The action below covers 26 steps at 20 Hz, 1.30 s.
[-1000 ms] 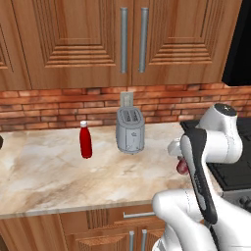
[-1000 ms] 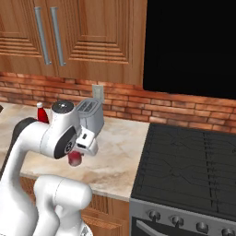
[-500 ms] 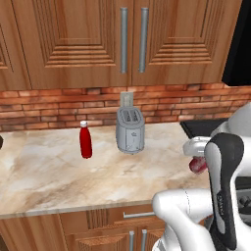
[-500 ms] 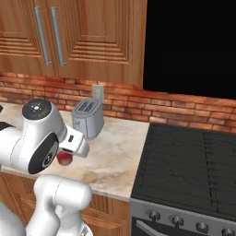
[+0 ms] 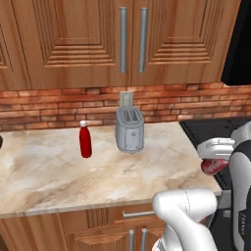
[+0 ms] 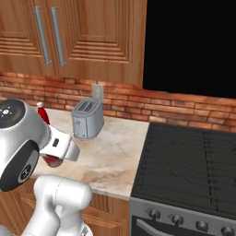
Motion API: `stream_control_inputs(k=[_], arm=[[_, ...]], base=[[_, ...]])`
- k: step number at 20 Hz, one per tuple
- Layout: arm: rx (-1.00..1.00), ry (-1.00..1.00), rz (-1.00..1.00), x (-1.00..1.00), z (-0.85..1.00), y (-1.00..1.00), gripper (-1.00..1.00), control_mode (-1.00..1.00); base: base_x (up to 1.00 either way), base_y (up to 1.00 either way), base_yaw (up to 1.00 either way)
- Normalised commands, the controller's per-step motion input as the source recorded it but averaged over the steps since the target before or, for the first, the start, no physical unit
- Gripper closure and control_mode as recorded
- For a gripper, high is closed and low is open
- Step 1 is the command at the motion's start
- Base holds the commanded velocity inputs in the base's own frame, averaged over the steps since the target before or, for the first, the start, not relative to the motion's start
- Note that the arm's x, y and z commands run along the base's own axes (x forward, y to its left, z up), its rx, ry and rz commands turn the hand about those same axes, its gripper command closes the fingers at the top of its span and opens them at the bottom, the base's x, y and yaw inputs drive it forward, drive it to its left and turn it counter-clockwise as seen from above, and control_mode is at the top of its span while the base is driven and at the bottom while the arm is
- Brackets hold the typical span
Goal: Move the drinks to the dining counter.
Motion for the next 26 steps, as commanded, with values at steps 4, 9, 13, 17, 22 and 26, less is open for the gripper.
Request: stream_control_inputs(k=[4, 9, 13, 17, 22, 26], arm=[[0.00, 0.00, 0.00, 0.00, 0.00, 0.00, 1.00, 1.00], [0.00, 0.00, 0.00, 0.00, 0.00, 0.00, 1.00, 1.00], [0.00, 0.00, 0.00, 0.00, 0.00, 0.00, 1.00, 1.00], [0.00, 0.00, 0.00, 0.00, 0.00, 0.00, 1.00, 1.00], [0.00, 0.00, 0.00, 0.00, 0.00, 0.00, 1.00, 1.00], [0.00, 0.00, 0.00, 0.00, 0.00, 0.00, 1.00, 1.00]], base=[[-0.29, -0.21, -0.41], [0.00, -0.06, -0.89], [0.00, 0.00, -0.97], [0.00, 0.00, -1.00], [0.00, 0.00, -1.00], [0.00, 0.00, -1.00]])
